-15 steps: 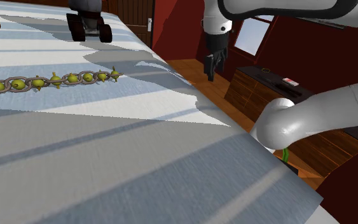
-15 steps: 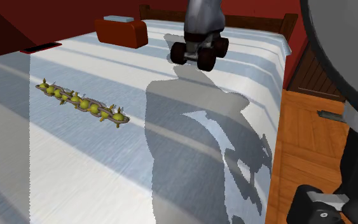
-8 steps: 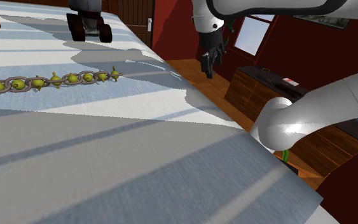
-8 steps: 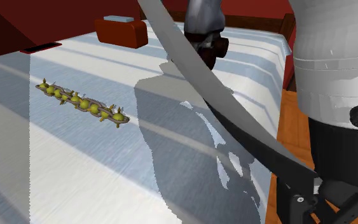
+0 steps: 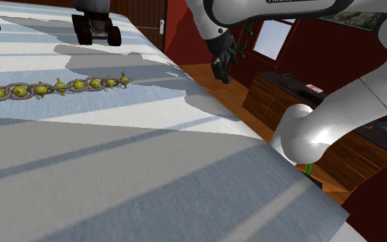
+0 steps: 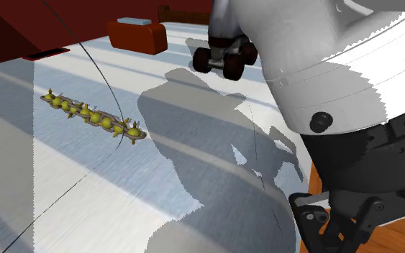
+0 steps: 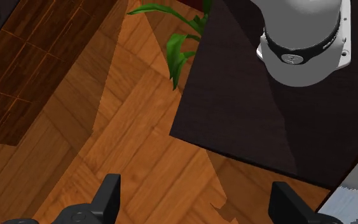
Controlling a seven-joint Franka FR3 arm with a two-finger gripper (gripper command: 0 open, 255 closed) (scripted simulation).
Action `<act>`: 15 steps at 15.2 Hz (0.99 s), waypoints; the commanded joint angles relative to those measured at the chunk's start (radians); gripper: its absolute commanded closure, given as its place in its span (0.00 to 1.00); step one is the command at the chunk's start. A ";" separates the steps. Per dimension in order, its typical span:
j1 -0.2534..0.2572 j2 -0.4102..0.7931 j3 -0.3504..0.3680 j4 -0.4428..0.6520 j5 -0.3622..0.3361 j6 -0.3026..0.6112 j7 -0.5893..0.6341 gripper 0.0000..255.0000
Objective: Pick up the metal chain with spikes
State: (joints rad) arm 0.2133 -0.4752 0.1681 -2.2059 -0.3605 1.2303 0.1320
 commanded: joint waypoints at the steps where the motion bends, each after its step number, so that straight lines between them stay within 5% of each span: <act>1: 0.000 0.000 0.000 0.000 0.000 0.000 0.000 0.00; 15: 0.151 0.275 0.070 0.247 -0.002 0.226 0.062 0.00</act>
State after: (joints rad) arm 0.3551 -0.2182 0.2410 -1.9665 -0.3721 1.2152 0.2011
